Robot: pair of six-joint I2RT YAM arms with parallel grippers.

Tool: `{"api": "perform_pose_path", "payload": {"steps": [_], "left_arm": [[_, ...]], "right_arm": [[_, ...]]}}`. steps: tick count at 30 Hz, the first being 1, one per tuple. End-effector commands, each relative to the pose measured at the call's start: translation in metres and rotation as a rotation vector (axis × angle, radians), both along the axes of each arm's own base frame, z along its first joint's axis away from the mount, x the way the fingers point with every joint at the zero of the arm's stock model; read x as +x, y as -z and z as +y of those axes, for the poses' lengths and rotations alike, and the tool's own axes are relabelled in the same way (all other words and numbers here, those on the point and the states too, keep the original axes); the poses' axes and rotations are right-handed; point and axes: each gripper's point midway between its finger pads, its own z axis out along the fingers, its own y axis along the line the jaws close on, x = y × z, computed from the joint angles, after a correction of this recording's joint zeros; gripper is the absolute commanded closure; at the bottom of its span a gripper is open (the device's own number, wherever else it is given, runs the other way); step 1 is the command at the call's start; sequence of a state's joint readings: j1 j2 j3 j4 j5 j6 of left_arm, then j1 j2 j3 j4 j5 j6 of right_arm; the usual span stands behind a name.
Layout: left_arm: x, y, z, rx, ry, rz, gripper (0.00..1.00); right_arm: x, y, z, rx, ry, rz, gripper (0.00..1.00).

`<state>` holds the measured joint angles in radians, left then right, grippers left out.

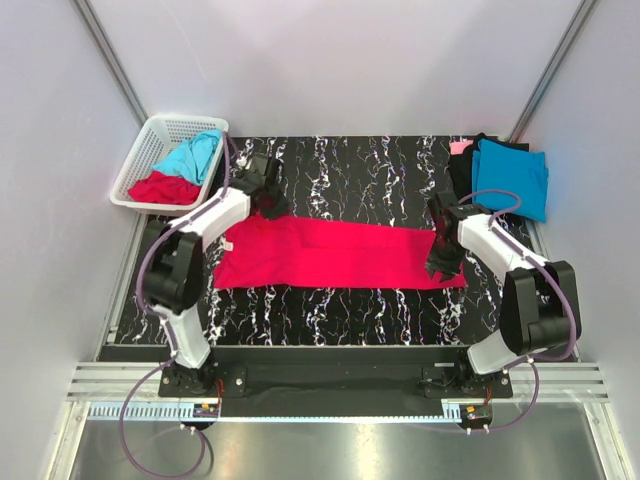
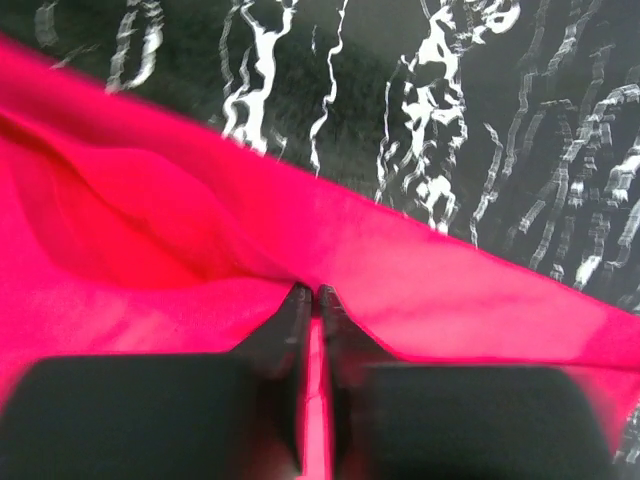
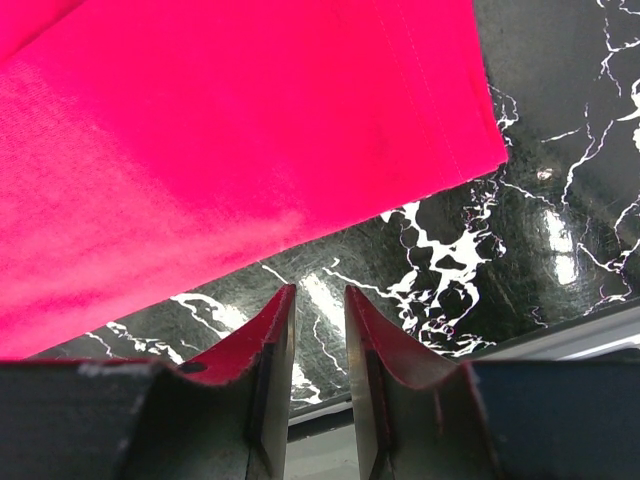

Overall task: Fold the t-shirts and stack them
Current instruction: Fold the tshirt

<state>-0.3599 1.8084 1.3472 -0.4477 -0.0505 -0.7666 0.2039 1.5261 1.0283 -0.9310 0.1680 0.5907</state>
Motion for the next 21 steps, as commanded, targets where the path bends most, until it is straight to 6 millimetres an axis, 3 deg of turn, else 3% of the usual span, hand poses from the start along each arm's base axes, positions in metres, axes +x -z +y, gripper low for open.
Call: {"api": "perform_pose_path", "payload": {"steps": [1,2,5,8,14,17,21], "left_arm": [[0.030,0.002,-0.014,-0.009,0.066,-0.029,0.68],[0.031,0.017,-0.019,-0.015,0.087,0.004,0.38],[0.040,0.022,-0.027,-0.037,0.125,-0.034,0.29],[0.038,0.017,-0.034,-0.084,0.167,-0.099,0.27],[0.016,-0.012,-0.023,-0.090,0.164,-0.180,0.25],[-0.004,-0.020,-0.015,-0.079,0.159,-0.148,0.25],[-0.043,-0.010,-0.006,-0.046,0.158,-0.027,0.25]], "right_arm": [[0.015,-0.005,-0.003,-0.024,-0.012,-0.035,0.67],[0.015,-0.005,-0.002,-0.021,-0.011,-0.035,0.67],[0.016,-0.002,0.001,-0.007,-0.018,-0.024,0.67],[0.018,-0.001,0.005,0.007,-0.022,-0.027,0.67],[0.018,-0.001,0.002,-0.006,-0.024,-0.031,0.67],[0.022,0.002,0.001,-0.018,-0.032,-0.024,0.66],[0.035,0.003,0.002,-0.027,-0.063,-0.013,0.62]]}}
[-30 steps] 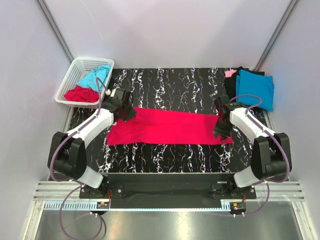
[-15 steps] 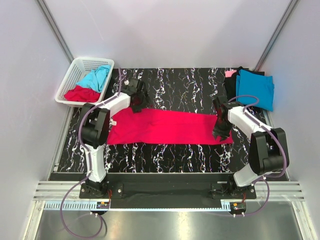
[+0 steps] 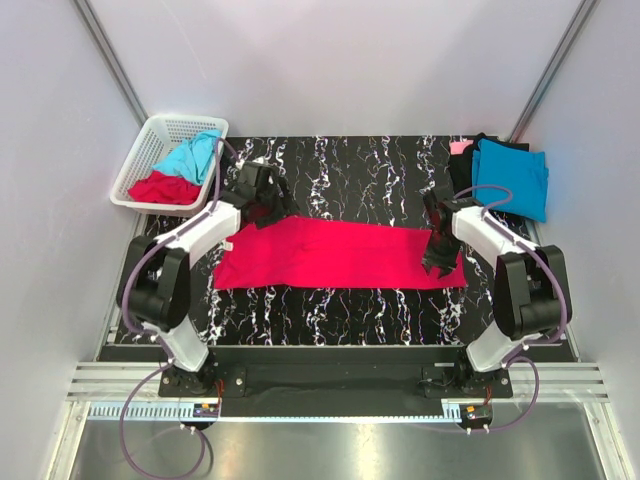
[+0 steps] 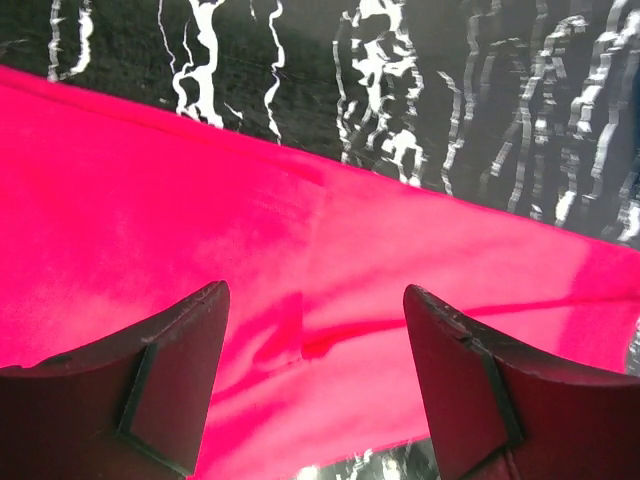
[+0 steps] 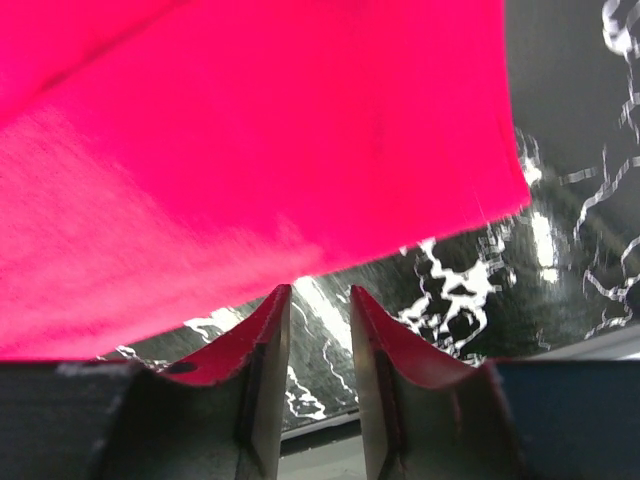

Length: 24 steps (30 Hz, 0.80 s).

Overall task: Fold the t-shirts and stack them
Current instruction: Fold the tshirt

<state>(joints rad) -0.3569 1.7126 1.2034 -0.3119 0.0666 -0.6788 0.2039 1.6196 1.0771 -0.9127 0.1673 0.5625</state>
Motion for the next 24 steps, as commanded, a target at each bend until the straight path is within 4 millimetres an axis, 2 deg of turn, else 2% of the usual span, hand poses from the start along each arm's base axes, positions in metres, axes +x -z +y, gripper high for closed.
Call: {"api": "perform_pose_path", "payload": {"steps": [1,2,3,4,5,6,7,9,12,17,19,20,21,24], "left_arm": [[-0.040,0.005,0.010,0.041,0.003,0.105,0.25],[-0.049,0.006,0.014,0.050,-0.004,0.124,0.25],[-0.060,0.017,0.020,0.070,-0.016,0.162,0.25],[-0.069,0.023,0.023,0.076,-0.037,0.196,0.25],[-0.075,0.025,0.026,0.082,-0.046,0.205,0.25],[-0.085,0.036,0.033,0.104,-0.063,0.236,0.25],[-0.089,0.040,0.035,0.105,-0.080,0.252,0.25],[-0.096,0.053,0.043,0.137,-0.111,0.286,0.25],[-0.105,0.063,0.055,0.198,-0.155,0.342,0.25],[-0.112,0.065,0.070,0.277,-0.192,0.385,0.25],[-0.113,0.066,0.073,0.301,-0.194,0.409,0.25],[-0.113,0.065,0.074,0.310,-0.194,0.415,0.25],[-0.112,0.064,0.076,0.326,-0.197,0.423,0.25],[-0.106,0.065,0.076,0.345,-0.189,0.431,0.25]], "right_arm": [[0.029,-0.006,0.001,-0.020,-0.049,-0.040,0.61],[0.034,-0.005,0.002,-0.019,-0.065,-0.037,0.60],[0.038,-0.002,0.002,-0.027,-0.090,-0.026,0.51],[0.050,-0.006,0.001,-0.041,-0.098,-0.062,0.45],[0.057,-0.007,0.001,-0.044,-0.110,-0.081,0.40],[0.062,-0.005,0.001,-0.048,-0.125,-0.082,0.35],[0.073,-0.011,0.004,-0.045,-0.131,-0.114,0.31],[0.088,-0.012,0.007,-0.034,-0.146,-0.137,0.29],[0.098,-0.006,0.009,-0.042,-0.158,-0.113,0.30],[0.087,0.015,0.015,-0.005,-0.197,-0.023,0.31],[0.075,0.030,0.024,0.047,-0.223,0.049,0.31],[0.070,0.035,0.027,0.053,-0.237,0.075,0.34],[0.063,0.043,0.025,0.033,-0.242,0.116,0.34],[0.049,0.055,0.031,0.012,-0.266,0.162,0.34]]}}
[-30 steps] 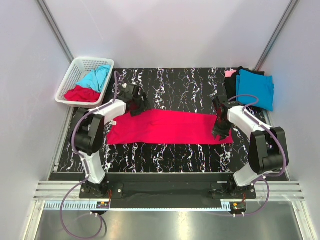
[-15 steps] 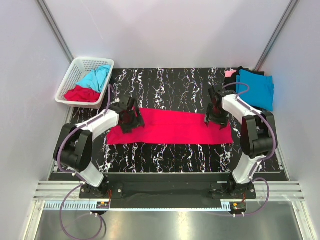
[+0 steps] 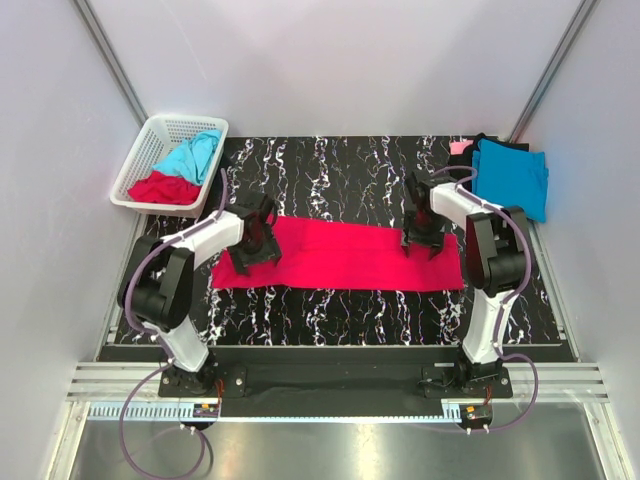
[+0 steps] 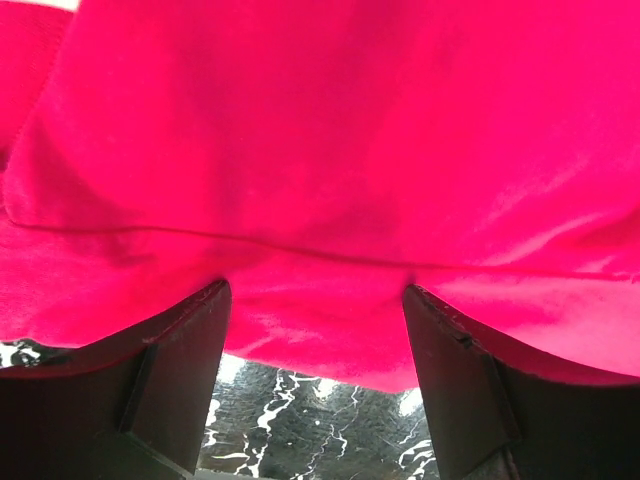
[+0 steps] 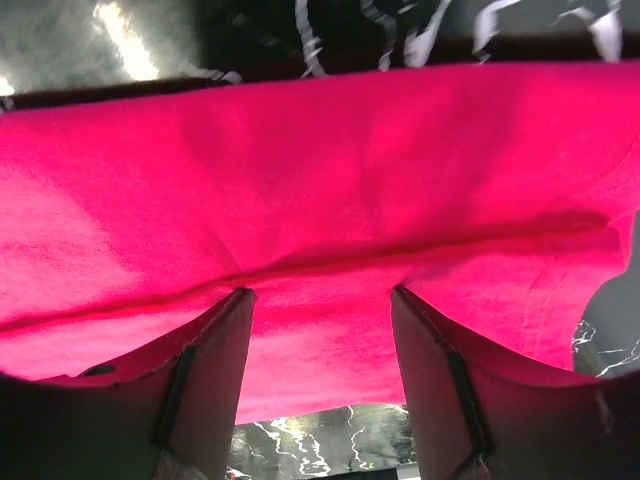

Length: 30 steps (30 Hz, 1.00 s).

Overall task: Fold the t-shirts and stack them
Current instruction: Fold the tshirt

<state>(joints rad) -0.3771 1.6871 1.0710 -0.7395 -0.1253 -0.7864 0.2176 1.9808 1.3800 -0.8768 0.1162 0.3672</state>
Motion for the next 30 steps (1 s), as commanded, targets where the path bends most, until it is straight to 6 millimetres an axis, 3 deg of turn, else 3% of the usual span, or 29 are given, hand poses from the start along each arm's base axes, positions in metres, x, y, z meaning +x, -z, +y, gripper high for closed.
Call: {"api": "perform_pose_path", "payload": {"steps": [1,10,15,16,17,18,19,20,26,27,28,30], "left_arm": [[0.013,-0.008,0.006,0.052,-0.008,-0.009,0.24],[0.057,0.006,0.000,0.028,0.006,0.047,0.23],[0.101,0.003,0.002,0.015,0.003,0.033,0.22],[0.105,0.013,0.003,0.022,0.002,0.059,0.22],[0.122,0.004,0.001,0.013,0.000,0.026,0.22],[0.127,0.004,0.001,0.017,0.008,0.032,0.21],[0.130,0.016,0.000,0.021,0.011,0.056,0.21],[0.145,0.008,-0.004,-0.001,0.015,0.027,0.21],[0.182,0.022,-0.024,-0.069,0.059,0.013,0.21],[0.194,0.014,-0.029,-0.086,0.065,-0.021,0.20],[0.193,0.023,-0.029,-0.083,0.066,-0.005,0.20],[0.208,0.022,-0.043,-0.144,0.088,-0.027,0.19]], "right_arm": [[-0.029,0.022,0.012,-0.020,-0.067,0.110,0.34],[-0.062,0.025,0.012,-0.042,-0.048,0.139,0.37],[-0.092,0.023,0.015,-0.042,-0.026,0.153,0.41],[-0.096,0.022,0.017,-0.039,-0.023,0.153,0.41],[-0.100,0.021,0.019,-0.038,-0.012,0.154,0.42],[-0.108,0.019,0.022,-0.034,-0.023,0.150,0.41],[-0.111,0.018,0.025,-0.032,-0.026,0.146,0.42],[-0.115,0.017,0.028,-0.029,-0.018,0.146,0.42],[-0.144,0.007,0.059,-0.010,-0.066,0.127,0.46],[-0.152,0.005,0.067,-0.003,-0.076,0.123,0.46],[-0.153,0.003,0.067,-0.003,-0.059,0.121,0.46],[-0.163,-0.001,0.080,0.002,-0.076,0.115,0.47]]}}
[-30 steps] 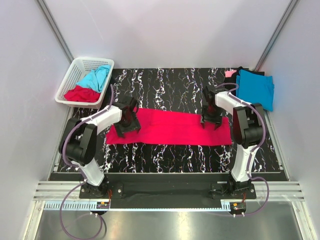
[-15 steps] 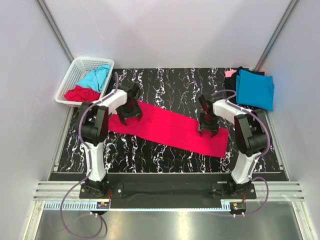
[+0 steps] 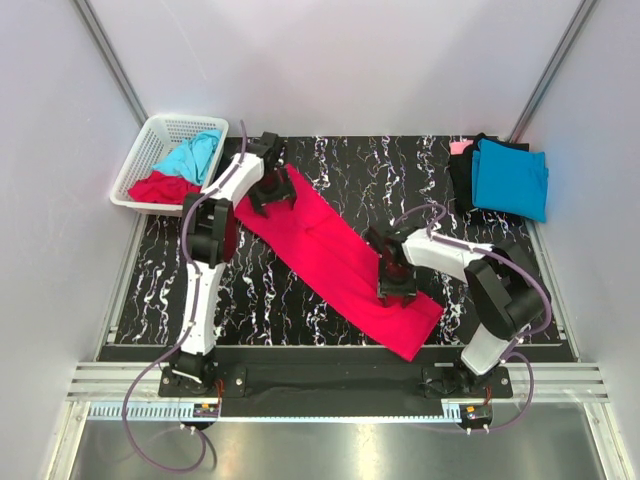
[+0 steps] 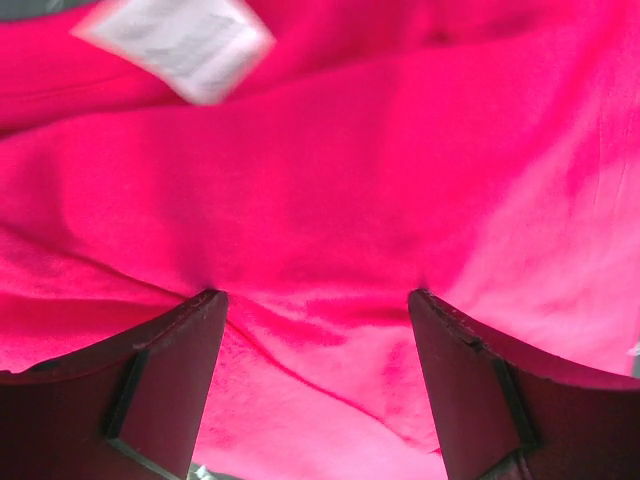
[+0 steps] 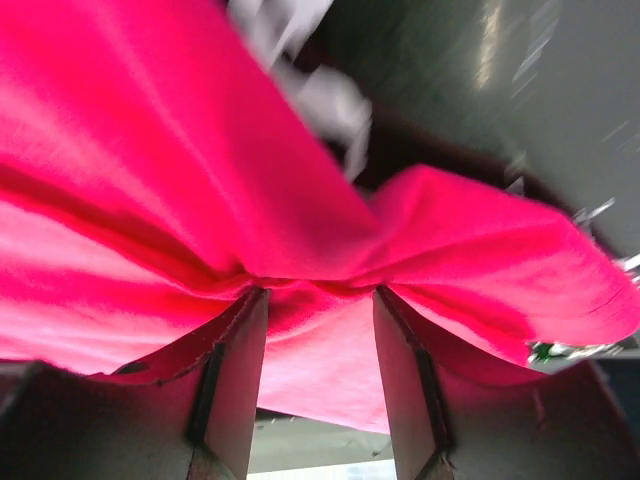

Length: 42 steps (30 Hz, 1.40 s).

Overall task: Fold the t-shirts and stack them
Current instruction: Fold the tshirt

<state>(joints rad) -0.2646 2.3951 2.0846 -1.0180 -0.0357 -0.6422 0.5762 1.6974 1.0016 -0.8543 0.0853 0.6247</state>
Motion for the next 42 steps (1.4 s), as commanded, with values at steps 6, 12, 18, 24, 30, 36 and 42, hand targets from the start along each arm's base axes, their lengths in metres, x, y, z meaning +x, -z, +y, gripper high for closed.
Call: {"api": "perform_pose_path", "payload": {"steps": [6,12,18,24,30,36,42], "left_arm": [[0.064,0.000,-0.044,-0.221,0.088,-0.134,0.16],[0.089,-0.033,-0.053,-0.397,0.102,-0.261,0.15],[0.098,-0.121,-0.060,-0.560,0.176,-0.479,0.15],[0.050,-0.170,-0.048,-0.546,0.164,-0.511,0.17],[-0.034,-0.163,-0.040,-0.543,0.089,-0.399,0.17],[-0.123,-0.120,-0.073,-0.431,0.163,-0.258,0.17],[-0.174,-0.085,-0.105,-0.411,0.244,-0.137,0.17]], "right_arm": [[-0.040,-0.021,0.026,-0.034,0.018,-0.002,0.48],[-0.001,-0.071,0.026,-0.088,0.023,-0.165,0.43],[0.046,-0.137,0.036,-0.105,-0.006,-0.339,0.39],[0.100,-0.148,0.037,-0.018,-0.014,-0.407,0.33],[0.189,-0.110,0.037,0.223,-0.066,-0.371,0.34],[0.252,-0.084,0.070,0.258,-0.217,-0.319,0.35],[0.284,-0.091,0.110,0.425,-0.257,-0.363,0.52]]}}
